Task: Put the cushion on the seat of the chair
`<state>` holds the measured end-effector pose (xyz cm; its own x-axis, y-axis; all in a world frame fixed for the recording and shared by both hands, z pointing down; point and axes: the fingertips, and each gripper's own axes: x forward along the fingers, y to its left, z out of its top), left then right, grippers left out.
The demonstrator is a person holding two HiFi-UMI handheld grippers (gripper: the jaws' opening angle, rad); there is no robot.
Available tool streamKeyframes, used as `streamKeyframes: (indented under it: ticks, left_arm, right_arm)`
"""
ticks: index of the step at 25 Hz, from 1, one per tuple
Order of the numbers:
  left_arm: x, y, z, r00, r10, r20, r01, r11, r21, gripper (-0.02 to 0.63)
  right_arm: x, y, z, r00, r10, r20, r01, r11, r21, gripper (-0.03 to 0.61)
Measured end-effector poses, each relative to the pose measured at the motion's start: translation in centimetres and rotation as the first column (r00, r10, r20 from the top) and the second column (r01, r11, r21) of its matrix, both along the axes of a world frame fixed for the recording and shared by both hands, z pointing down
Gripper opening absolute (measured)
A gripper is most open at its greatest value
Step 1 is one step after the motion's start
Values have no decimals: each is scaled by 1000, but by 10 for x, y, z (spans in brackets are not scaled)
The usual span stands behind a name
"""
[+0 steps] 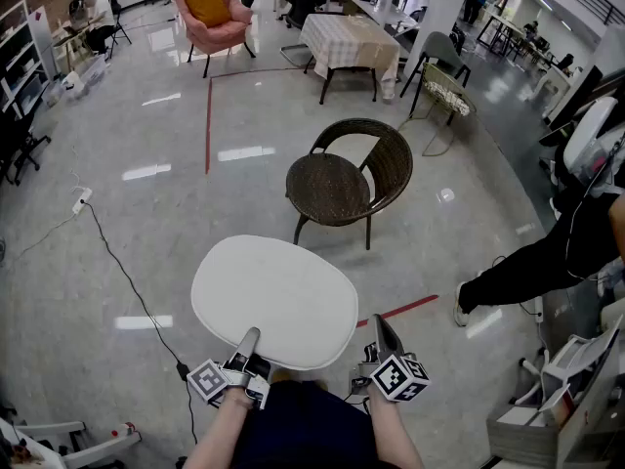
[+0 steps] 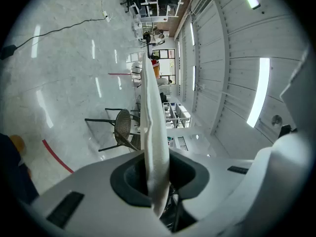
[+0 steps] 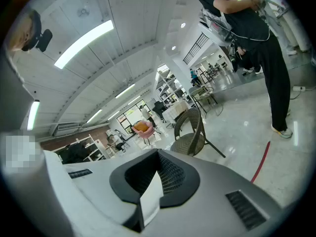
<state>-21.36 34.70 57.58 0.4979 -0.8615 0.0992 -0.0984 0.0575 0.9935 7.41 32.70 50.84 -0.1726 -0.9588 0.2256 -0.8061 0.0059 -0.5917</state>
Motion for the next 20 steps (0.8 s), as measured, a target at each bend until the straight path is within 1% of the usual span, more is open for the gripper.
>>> streamKeyframes:
  ticks: [4, 7, 9, 12, 16, 20]
  left_arm:
    - [1, 20, -9, 1000, -11, -6, 11, 1000, 20, 75]
    - [5, 24, -16, 1000, -21, -8, 21, 999, 41, 75]
    - [6, 26, -15, 1000, -23, -5, 23, 999, 40, 75]
    - [7, 28, -14, 1000, -22, -12, 22, 999, 29, 75]
    - [0, 25, -11, 1000, -19, -5, 19, 999, 29, 75]
    - [1, 15, -15, 1000, 14, -6, -13, 999, 47, 75]
  right_arm:
    - [2, 21, -6, 1000, -18, -8, 18, 1000, -5, 5]
    - [0, 25, -17, 999, -34, -22, 34, 999, 16, 5]
    - [-1, 27, -17, 999, -36, -15, 36, 999, 19, 5]
    - [1, 32, -12, 1000, -18, 14, 18, 1000, 10, 5]
    - [-9, 34, -10, 1000, -24, 10, 24, 1000, 3, 5]
    - [-7, 29, -11, 1000, 28, 12, -29, 1000, 8, 6]
